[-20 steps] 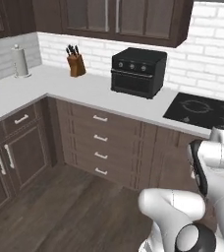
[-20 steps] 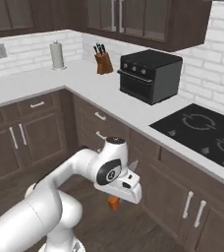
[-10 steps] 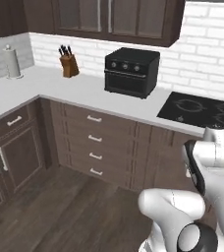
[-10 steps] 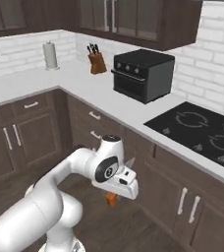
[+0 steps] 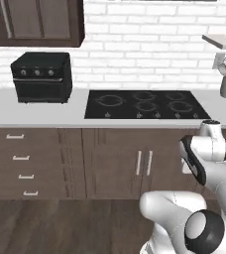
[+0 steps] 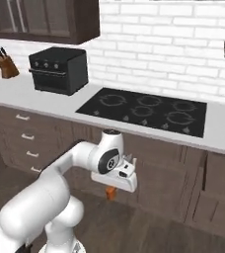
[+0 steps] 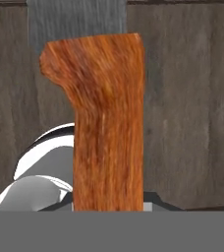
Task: Pick up the knife from the drawer and place it on the cutting board. Then place the meat from the plate to the cutting board.
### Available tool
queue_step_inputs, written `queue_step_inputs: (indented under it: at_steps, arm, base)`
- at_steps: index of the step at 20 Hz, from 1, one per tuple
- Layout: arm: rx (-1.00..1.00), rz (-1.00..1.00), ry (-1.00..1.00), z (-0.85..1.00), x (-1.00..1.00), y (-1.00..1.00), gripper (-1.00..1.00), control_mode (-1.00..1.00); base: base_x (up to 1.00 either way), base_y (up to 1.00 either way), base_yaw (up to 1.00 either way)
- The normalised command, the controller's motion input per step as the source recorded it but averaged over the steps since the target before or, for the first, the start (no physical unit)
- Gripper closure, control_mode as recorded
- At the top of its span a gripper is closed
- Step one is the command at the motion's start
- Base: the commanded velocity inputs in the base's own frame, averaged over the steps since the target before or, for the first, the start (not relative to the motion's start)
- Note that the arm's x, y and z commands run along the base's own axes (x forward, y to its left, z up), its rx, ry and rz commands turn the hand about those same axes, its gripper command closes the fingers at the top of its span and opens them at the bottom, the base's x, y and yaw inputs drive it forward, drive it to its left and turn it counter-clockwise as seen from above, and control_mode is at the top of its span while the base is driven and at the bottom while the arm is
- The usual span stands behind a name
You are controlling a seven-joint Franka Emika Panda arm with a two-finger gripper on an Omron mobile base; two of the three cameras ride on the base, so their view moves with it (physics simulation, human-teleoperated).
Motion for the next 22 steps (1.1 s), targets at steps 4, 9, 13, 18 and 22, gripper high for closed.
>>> queue_step_inputs:
  at_steps: [4, 9, 13, 18, 22]
  arm:
    - [0.0, 0.0, 0.0, 0.0, 0.0, 0.0, 1.0, 1.0]
    - [0.0, 0.0, 0.0, 0.0, 0.0, 0.0, 1.0, 1.0]
    - [0.0, 0.0, 0.0, 0.0, 0.0, 0.0, 1.0, 1.0]
    - [0.0, 0.0, 0.0, 0.0, 0.0, 0.0, 1.0, 1.0]
    - [0.0, 0.0, 0.0, 0.0, 0.0, 0.0, 1.0, 1.0]
  base:
    - [-0.37, 0.0, -0.86]
    - [-0.18, 0.0, -0.91]
    - [0.0, 0.0, -0.76]
    - [0.0, 0.0, -0.77]
    - [0.05, 0.0, -0.81]
